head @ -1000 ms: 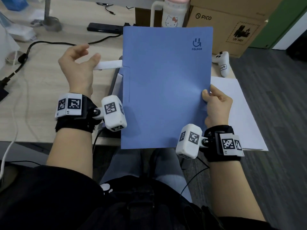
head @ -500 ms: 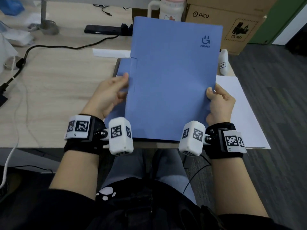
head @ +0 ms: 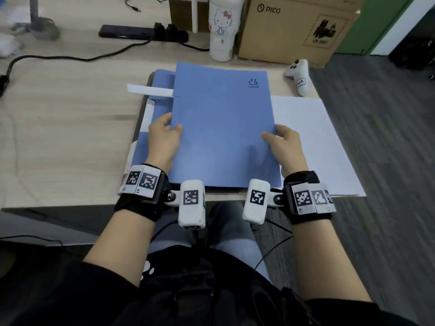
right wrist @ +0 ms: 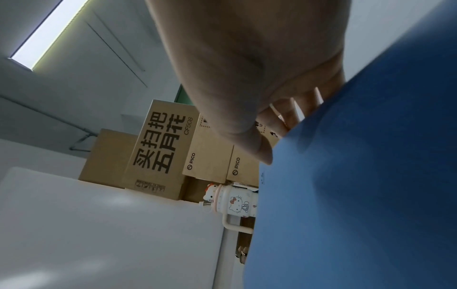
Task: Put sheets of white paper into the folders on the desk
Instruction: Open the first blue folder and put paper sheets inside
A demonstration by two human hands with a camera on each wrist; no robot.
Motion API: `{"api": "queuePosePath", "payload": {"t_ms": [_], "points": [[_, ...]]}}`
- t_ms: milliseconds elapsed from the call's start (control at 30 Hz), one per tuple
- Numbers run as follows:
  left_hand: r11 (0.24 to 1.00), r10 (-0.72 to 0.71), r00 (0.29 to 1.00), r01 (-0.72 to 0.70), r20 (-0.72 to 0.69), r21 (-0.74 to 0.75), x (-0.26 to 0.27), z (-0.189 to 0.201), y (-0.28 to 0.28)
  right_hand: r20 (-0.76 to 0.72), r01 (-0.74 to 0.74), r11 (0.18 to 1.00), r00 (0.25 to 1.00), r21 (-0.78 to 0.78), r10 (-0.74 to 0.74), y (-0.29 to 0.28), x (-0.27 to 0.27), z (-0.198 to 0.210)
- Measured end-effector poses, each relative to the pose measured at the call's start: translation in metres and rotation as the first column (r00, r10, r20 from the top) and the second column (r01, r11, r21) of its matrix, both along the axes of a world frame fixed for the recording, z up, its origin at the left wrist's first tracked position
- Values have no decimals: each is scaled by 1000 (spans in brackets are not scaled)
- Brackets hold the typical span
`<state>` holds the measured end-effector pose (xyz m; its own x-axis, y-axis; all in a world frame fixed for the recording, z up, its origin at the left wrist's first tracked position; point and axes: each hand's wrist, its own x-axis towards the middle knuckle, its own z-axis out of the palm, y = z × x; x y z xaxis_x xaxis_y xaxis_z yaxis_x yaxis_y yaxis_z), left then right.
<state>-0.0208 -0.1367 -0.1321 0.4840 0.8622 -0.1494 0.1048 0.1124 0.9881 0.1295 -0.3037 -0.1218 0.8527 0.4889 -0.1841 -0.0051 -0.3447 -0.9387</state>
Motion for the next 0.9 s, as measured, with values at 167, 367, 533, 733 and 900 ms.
{"api": "queuePosePath", "payload": {"t_ms": [167,367,533,733,900], "points": [[996,93,995,-92,-44,22,4,-8,1,-17,36,999,999,14,-36,-11,-6,5],[996,-52,997,55,-54,68,7,-5,6,-206,51,942,978,330,20,-20,-12,32],[980,-191,976,195,-104,37,0,-8,13,-286,-134,854,906,503,311,-20,-23,55],[957,-291,955,292,-59,7,-8,3,12,-237,-216,808,886,549,398,14,-54,78],[907,-403,906,414,127,-75,-30,24,12,-53,-448,788,856,422,515,50,-72,79]]}}
